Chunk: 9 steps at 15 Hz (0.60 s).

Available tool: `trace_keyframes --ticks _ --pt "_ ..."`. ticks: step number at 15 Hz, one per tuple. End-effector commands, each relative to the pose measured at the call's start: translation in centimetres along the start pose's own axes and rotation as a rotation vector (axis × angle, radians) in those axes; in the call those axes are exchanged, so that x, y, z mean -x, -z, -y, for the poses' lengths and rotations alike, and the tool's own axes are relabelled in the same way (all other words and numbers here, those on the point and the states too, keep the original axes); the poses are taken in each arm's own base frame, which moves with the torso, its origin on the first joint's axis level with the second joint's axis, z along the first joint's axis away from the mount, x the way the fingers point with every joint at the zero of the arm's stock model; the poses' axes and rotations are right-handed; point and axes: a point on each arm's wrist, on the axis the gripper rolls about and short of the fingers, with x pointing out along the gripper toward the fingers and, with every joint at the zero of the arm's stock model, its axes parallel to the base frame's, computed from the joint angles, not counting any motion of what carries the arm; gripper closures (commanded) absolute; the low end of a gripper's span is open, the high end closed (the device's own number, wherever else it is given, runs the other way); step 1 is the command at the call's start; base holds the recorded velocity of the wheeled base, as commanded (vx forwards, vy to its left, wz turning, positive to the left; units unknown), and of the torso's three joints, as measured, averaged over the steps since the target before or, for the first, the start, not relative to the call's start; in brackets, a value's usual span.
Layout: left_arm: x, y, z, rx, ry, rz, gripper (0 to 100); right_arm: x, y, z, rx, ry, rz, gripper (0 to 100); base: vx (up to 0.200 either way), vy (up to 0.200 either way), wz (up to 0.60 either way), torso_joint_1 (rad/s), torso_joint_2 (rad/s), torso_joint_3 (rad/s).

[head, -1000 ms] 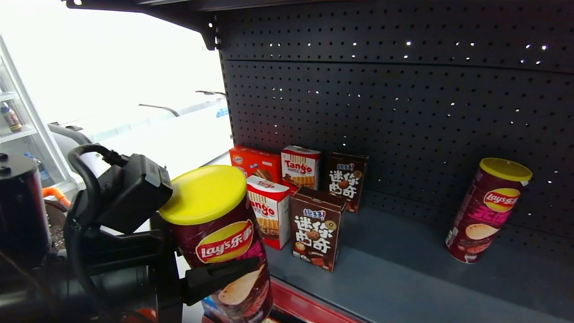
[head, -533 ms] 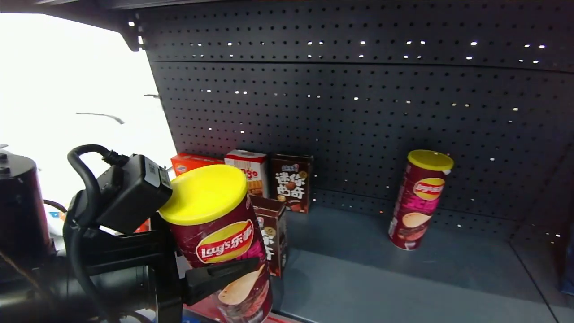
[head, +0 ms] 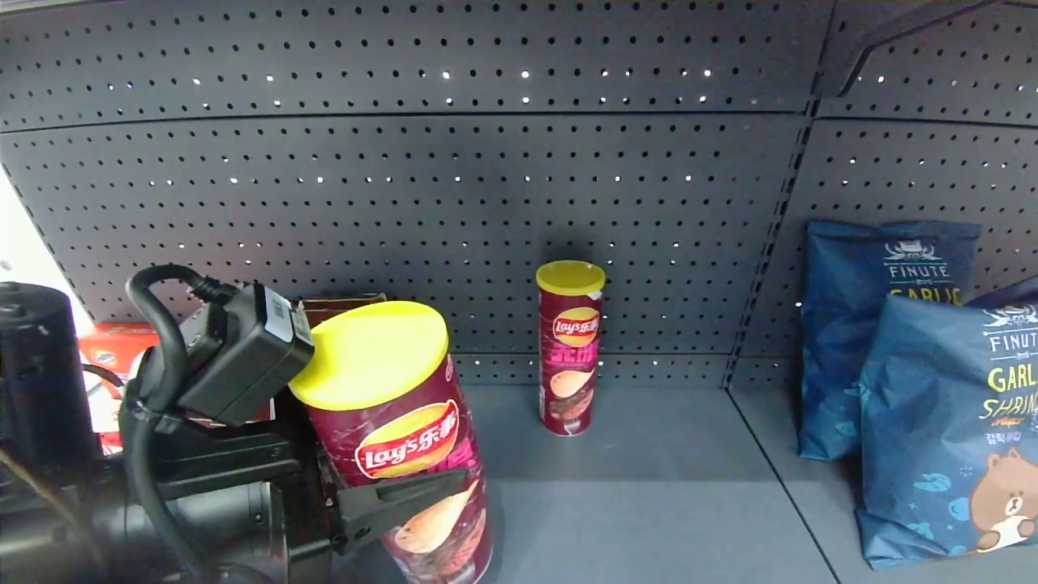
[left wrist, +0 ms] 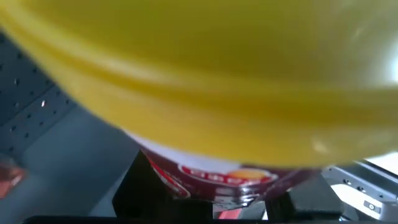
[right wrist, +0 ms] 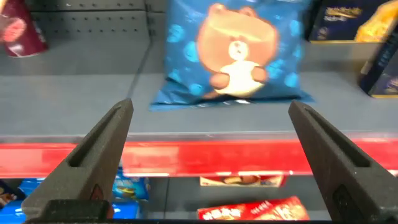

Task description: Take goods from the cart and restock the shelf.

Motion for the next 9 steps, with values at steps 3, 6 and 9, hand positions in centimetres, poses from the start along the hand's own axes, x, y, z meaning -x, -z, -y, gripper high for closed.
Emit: trace_keyframes --ticks 3,6,9 --pt "0.1 0.1 -0.1 0.003 -0.012 -0.002 100 0.0 0.0 0.0 0.0 0.0 0.0 0 0.0 0.0 0.0 0.0 0.0 0.0" --pt "0.3 0.0 -0.1 0.002 -0.023 0.002 100 0.0 0.0 0.0 0.006 -0.01 -0.006 0 0.0 0.0 0.0 0.0 0.0 0.0" --pt "0.6 -0.4 -0.1 -0.003 -0.026 0.02 100 0.5 -5.4 -0.2 0.004 -0.115 0.078 0 0.0 0.0 0.0 0.0 0.0 0.0"
